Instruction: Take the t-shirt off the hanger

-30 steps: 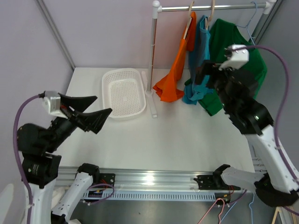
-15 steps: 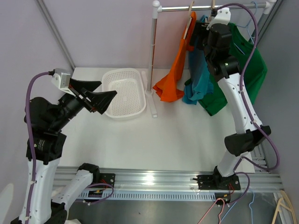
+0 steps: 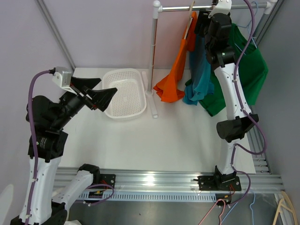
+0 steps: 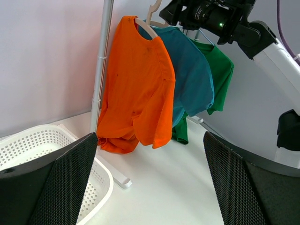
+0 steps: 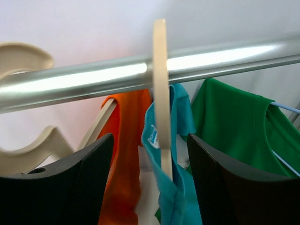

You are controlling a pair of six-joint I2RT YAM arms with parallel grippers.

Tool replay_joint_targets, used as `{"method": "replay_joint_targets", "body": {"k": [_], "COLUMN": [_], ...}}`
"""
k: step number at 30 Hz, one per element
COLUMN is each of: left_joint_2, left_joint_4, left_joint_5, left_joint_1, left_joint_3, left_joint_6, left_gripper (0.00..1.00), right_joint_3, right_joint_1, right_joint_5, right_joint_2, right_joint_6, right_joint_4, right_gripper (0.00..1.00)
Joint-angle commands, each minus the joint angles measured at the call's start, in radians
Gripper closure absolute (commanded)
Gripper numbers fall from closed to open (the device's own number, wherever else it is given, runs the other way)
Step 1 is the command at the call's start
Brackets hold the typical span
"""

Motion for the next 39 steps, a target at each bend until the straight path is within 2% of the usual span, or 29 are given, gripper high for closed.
{"method": "replay_joint_targets", "body": {"k": [1, 6, 9, 10, 13, 15, 16, 17, 25, 28, 33, 35, 36, 39], "left_joint_2": [-0.017, -0.016, -0.014, -0.014, -0.013, -0.011, -0.011, -0.012, -0.008, -0.009, 0.012, 0.035, 0.046, 0.09], "left_joint_4": [0.043, 0.051, 0.051, 0.051, 0.055, 0.055, 0.055, 0.055, 0.068, 0.042, 0.025, -0.003, -0.02, -0.073], "left_joint_5": [-0.02, -0.026, -0.033, -0.033, -0.037, -0.039, -0.039, -0.039, -0.029, -0.097, -0.135, -0.18, -0.257, -0.371], "left_joint_1": [-0.008, -0.008, -0.008, -0.008, -0.008, -0.008, -0.008, -0.008, -0.014, -0.052, -0.069, -0.113, -0.136, -0.238], "left_joint_3": [-0.011, -0.01, -0.014, -0.017, -0.027, -0.025, -0.025, -0.037, -0.039, -0.019, 0.006, 0.032, 0.044, 0.108], "left_joint_6": [0.022, 0.024, 0.027, 0.028, 0.032, 0.033, 0.033, 0.033, 0.033, 0.077, 0.09, 0.105, 0.137, 0.188], "left_gripper": [0.0, 0.01, 0.0, 0.01, 0.0, 0.01, 0.01, 0.01, 0.0, 0.01, 0.01, 0.0, 0.01, 0.0], "right_joint_3": [0.071, 0.071, 0.095, 0.103, 0.098, 0.1, 0.1, 0.098, 0.1, 0.088, -0.031, -0.085, -0.134, -0.146], "right_joint_1": [-0.024, -0.045, -0.059, -0.062, -0.071, -0.073, -0.074, -0.074, -0.067, -0.06, -0.021, 0.001, 0.006, 0.013], "right_joint_5": [-0.01, -0.017, -0.021, -0.03, -0.044, -0.047, -0.049, -0.049, -0.078, -0.089, -0.052, -0.014, 0.003, 0.078], "right_joint_2": [0.04, 0.066, 0.091, 0.098, 0.105, 0.109, 0.109, 0.108, 0.024, -0.035, -0.145, -0.208, -0.223, -0.254], "right_joint_6": [-0.022, -0.035, -0.036, -0.031, -0.034, -0.043, -0.045, -0.048, -0.089, -0.104, -0.154, -0.175, -0.178, -0.134], "right_joint_4": [0.036, 0.084, 0.092, 0.087, 0.107, 0.119, 0.13, 0.136, 0.191, 0.205, 0.246, 0.28, 0.294, 0.238], "right_gripper": [0.33, 0.35, 0.46, 0.54, 0.6, 0.73, 0.92, 1.0, 1.0, 1.0, 1.0, 1.0, 1.0, 1.0]}}
